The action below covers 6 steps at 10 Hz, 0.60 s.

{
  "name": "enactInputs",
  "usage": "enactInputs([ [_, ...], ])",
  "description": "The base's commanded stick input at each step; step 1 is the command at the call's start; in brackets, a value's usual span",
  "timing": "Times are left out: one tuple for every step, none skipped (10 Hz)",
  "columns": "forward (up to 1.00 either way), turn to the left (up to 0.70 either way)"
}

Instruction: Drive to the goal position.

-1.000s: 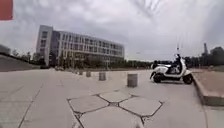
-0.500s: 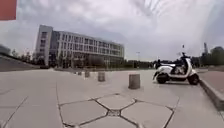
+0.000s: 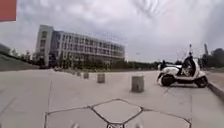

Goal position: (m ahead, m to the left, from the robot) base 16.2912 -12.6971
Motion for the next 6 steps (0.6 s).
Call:
enactInputs([
  [0.7,0.0],
  [0.7,0.0],
  [0.7,0.0],
  [0.7,0.0],
  [0.7,0.0],
  [0.7,0.0],
])
